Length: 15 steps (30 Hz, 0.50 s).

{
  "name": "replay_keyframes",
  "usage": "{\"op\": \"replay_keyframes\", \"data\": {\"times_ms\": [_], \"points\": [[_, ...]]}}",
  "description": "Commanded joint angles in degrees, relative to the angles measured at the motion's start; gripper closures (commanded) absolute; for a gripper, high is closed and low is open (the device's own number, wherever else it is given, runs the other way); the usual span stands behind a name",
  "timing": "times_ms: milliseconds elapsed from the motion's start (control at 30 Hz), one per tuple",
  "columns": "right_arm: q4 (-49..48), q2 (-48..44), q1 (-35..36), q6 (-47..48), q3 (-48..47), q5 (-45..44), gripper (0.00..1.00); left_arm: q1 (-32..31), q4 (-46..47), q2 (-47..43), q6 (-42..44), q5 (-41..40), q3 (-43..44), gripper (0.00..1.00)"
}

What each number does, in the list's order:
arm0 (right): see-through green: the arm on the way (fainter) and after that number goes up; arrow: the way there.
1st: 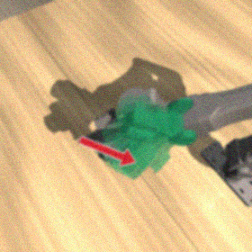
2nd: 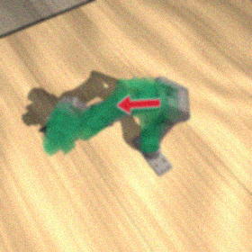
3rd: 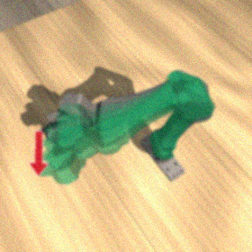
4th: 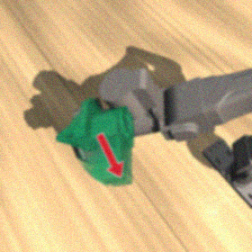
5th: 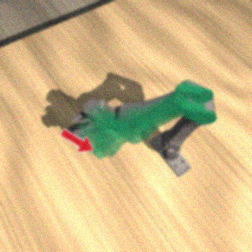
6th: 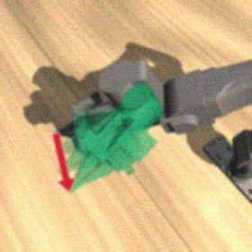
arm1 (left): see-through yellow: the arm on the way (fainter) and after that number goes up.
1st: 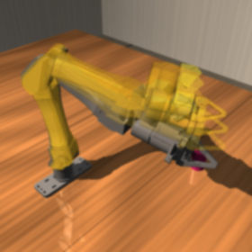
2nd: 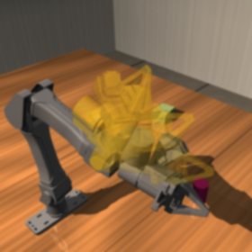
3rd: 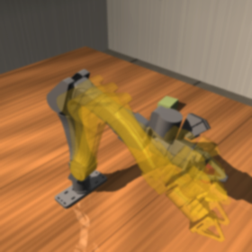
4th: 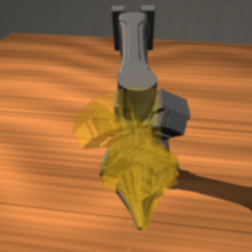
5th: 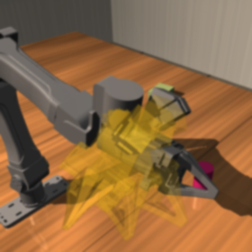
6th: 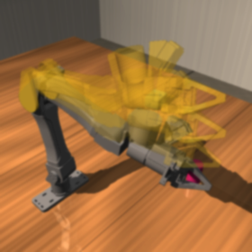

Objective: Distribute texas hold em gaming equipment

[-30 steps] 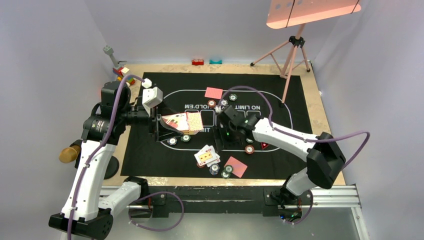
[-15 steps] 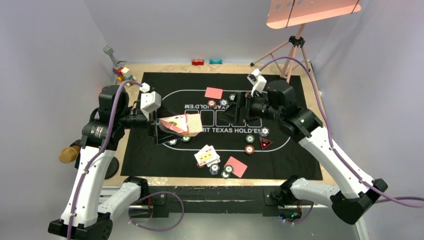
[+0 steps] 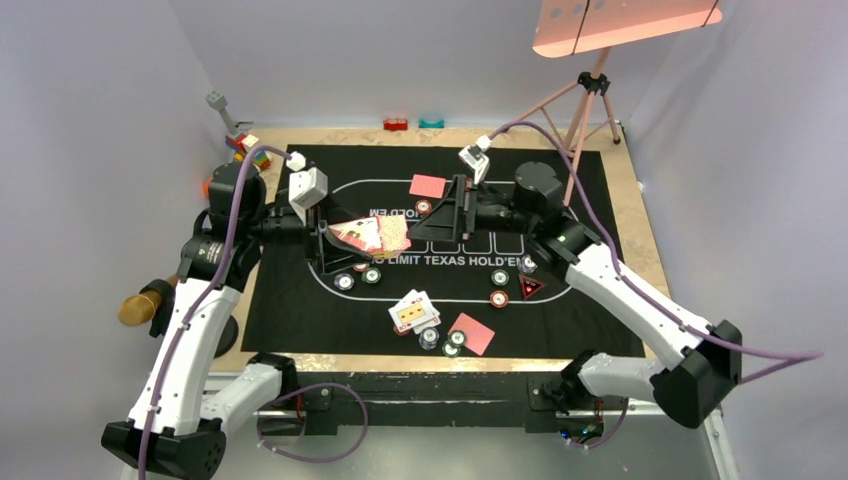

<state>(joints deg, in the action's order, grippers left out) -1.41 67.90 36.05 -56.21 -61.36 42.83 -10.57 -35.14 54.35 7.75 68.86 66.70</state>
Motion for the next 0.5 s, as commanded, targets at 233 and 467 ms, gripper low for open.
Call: {"op": "replay_keyframes", "data": {"times_ms": [233, 467], "points": [[-17.4, 10.7, 7.2, -10.5, -6.7, -0.6, 0.02, 0.1, 3.6, 0.7, 0.7, 1.1, 0.9, 1.00], [-23.0, 15.2, 9.3, -15.3, -8.0, -0.6, 0.44, 0.0, -3.4, 1.7, 7.9, -0.6, 2.2, 1.00]]}}
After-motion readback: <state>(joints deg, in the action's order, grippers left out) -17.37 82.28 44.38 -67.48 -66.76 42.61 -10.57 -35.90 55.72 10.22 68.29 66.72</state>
